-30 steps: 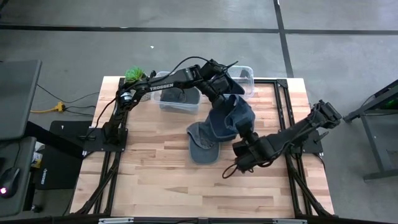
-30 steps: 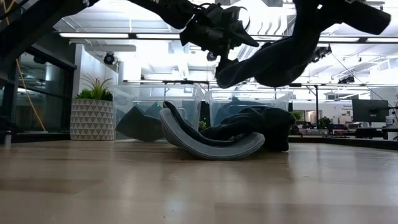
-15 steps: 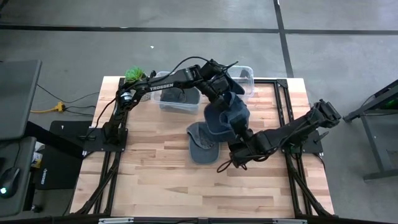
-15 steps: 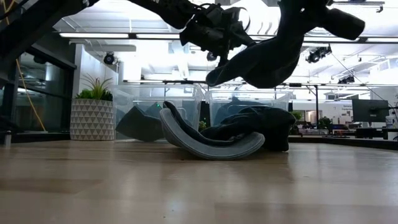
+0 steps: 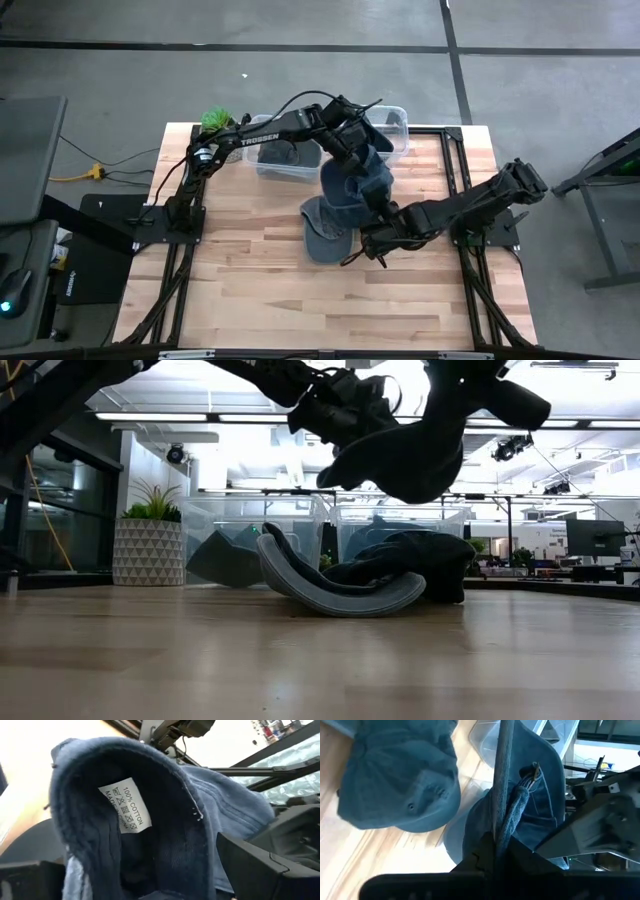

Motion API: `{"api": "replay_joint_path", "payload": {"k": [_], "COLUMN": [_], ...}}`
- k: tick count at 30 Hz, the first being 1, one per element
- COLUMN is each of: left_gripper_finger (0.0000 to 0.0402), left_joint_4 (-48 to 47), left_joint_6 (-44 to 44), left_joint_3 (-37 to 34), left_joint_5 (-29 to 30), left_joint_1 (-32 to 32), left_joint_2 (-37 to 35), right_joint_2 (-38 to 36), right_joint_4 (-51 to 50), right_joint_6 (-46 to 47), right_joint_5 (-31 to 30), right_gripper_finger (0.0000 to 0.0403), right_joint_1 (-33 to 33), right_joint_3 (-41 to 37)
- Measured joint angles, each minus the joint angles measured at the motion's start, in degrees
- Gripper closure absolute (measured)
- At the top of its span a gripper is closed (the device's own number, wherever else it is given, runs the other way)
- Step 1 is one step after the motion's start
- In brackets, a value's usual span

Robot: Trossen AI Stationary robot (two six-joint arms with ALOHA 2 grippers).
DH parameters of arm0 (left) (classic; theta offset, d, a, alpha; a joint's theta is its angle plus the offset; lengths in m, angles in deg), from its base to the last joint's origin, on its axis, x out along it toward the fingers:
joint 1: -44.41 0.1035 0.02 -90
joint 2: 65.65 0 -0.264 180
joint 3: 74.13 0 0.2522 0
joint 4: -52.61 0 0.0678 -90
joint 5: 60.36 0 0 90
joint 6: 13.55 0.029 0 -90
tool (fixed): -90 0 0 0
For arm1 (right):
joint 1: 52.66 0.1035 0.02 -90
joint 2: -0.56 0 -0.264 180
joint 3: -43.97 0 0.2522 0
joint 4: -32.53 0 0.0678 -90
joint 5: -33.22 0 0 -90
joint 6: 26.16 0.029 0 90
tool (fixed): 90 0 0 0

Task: Pick & Place hat
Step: Put the bottom blue cap into the right transparent bin

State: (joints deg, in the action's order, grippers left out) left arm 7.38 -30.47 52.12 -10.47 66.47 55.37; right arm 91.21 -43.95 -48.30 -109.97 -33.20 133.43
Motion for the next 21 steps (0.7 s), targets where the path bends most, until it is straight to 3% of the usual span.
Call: {"api": "replay_joint_path", "payload": {"k": [13, 17, 21], "left_gripper_finger": [0.0105, 0.0139, 0.0207], "left_joint_4": [-5.9, -6.5, -6.4], "left_joint_6": [3.2, 3.1, 3.2], "left_joint_3": [0.0, 0.0, 0.0], "left_joint_5": [3.5, 3.9, 3.9], "left_joint_1": [0.0, 0.0, 0.0], "left_joint_2": [0.0, 0.0, 0.0], "right_joint_2": [0.0, 0.0, -0.1], "right_joint_4": [1.3, 1.2, 1.5], "right_joint_6": [0.3, 0.9, 1.0], "right_joint_5": [-1.8, -2.7, -3.1], "right_gripper_finger": [0.0393, 0.0393, 0.0393], "right_joint_1": [0.0, 0.0, 0.1], "right_joint_3": [0.0, 0.0, 0.0]}}
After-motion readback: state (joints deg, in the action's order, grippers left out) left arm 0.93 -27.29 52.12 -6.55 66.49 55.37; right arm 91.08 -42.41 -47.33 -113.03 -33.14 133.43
